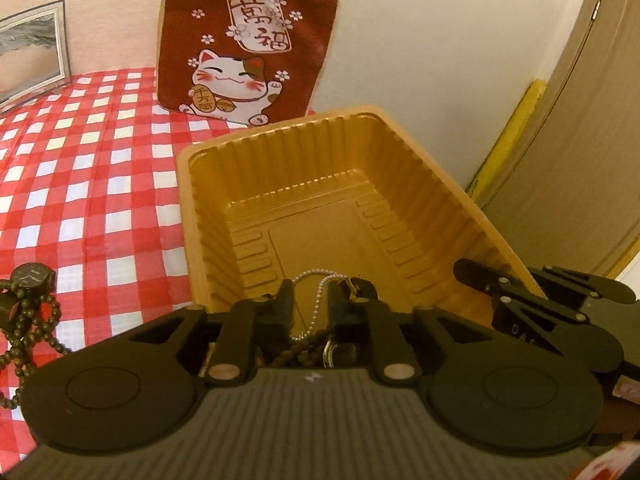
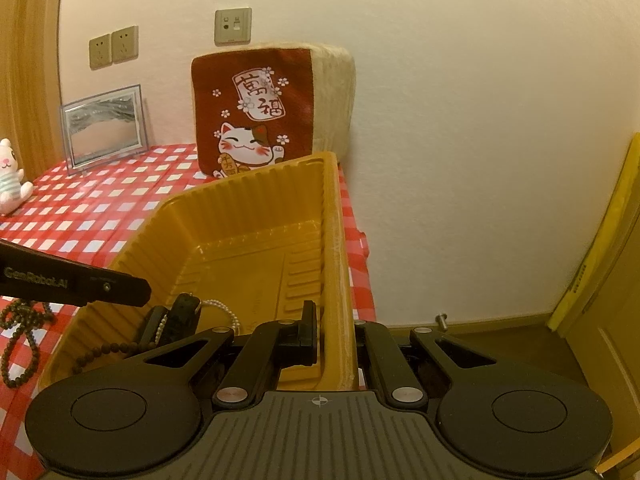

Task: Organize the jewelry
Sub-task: 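Carry the bead strand over the orange tray and open the left tool, then grasp the long dark bead necklace with pendant using the left tool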

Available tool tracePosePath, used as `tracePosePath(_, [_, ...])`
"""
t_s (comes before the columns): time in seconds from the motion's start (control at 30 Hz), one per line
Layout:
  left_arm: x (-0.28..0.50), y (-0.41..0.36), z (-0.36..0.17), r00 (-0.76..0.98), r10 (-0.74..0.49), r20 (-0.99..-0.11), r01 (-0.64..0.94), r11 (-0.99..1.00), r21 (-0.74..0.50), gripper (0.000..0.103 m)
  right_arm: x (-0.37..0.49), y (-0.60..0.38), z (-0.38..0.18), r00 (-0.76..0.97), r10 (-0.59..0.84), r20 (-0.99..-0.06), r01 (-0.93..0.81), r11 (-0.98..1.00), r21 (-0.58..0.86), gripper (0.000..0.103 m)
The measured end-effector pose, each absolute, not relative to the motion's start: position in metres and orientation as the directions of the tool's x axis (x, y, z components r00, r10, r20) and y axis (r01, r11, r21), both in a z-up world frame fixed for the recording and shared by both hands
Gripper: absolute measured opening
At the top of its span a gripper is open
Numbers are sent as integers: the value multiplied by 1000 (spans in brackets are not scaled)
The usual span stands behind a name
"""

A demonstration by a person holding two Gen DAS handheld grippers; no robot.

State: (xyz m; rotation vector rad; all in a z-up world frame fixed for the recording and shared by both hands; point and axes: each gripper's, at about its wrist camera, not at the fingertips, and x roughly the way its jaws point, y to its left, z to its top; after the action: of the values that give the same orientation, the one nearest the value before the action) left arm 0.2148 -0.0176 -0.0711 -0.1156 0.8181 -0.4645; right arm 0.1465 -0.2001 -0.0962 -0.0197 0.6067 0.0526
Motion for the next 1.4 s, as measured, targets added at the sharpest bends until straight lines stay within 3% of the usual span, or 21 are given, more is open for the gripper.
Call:
tracePosePath(0.47, [193,51,-39,700,-319,-640,182,945,-272,32,144,-198,-93,824,48,-565,-62,998,-6,4])
tracePosePath(0.63, [180,83,-47,701,-235,-673,84,965,-249,40,143,-197,-92,825,50,-563,-66,998,-8,4])
tracePosePath(0.93, [146,124,-74,646,-117,-754,-47,980,-193,45,144,-197,-92,825,48,-564,-66,998,-12,4])
tracePosePath(1.4, [131,128,-81,644,-93,-759,-40,987,-156,54,142,-195,-93,824,40,-566,-62,998,-19,4])
